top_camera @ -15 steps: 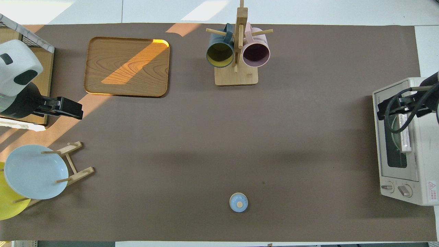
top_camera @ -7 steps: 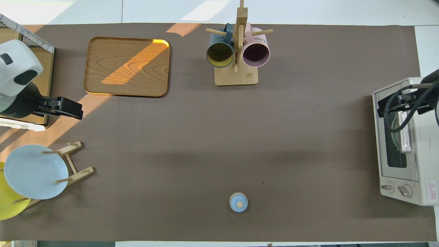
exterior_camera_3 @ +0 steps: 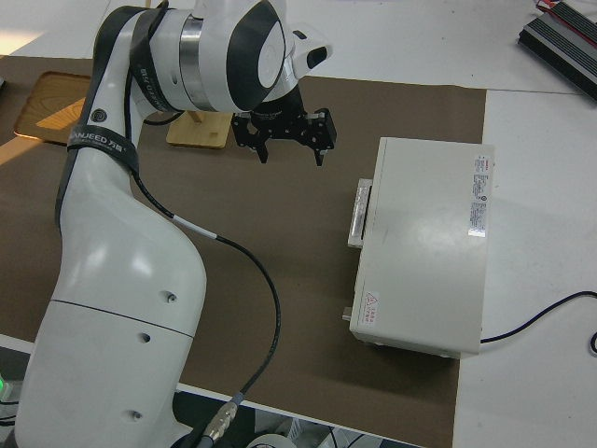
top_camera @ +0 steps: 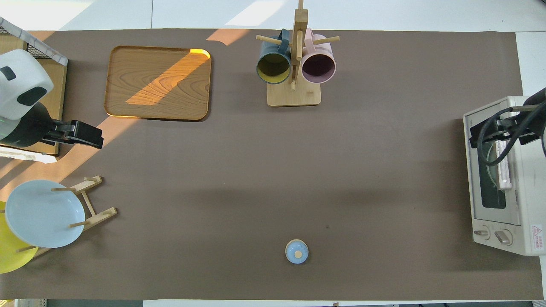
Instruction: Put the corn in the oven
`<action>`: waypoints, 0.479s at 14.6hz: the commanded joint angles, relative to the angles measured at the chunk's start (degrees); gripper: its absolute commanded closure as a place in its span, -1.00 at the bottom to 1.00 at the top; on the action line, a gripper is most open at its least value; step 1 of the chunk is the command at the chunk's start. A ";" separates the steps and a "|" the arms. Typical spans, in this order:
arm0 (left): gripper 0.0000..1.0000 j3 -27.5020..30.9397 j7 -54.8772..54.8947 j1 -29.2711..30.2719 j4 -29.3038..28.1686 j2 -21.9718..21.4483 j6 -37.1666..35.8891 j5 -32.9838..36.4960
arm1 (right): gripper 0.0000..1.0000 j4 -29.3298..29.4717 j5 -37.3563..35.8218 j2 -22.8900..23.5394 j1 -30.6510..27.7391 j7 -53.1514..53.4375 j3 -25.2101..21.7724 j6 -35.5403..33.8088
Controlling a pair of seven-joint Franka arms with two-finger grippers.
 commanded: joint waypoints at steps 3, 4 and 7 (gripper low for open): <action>-1.00 -0.43 0.62 0.67 -0.72 -0.80 0.54 0.57 | -1.00 -1.75 1.46 -1.94 0.24 1.27 -0.67 0.34; -1.00 -0.43 0.62 0.67 -0.72 -0.80 0.54 0.57 | -1.00 -1.48 1.55 -1.85 0.24 1.18 -0.58 0.16; -1.00 -0.43 0.62 0.67 -0.72 -0.80 0.54 0.57 | -1.00 -1.39 1.81 -1.93 0.15 1.18 -0.58 0.42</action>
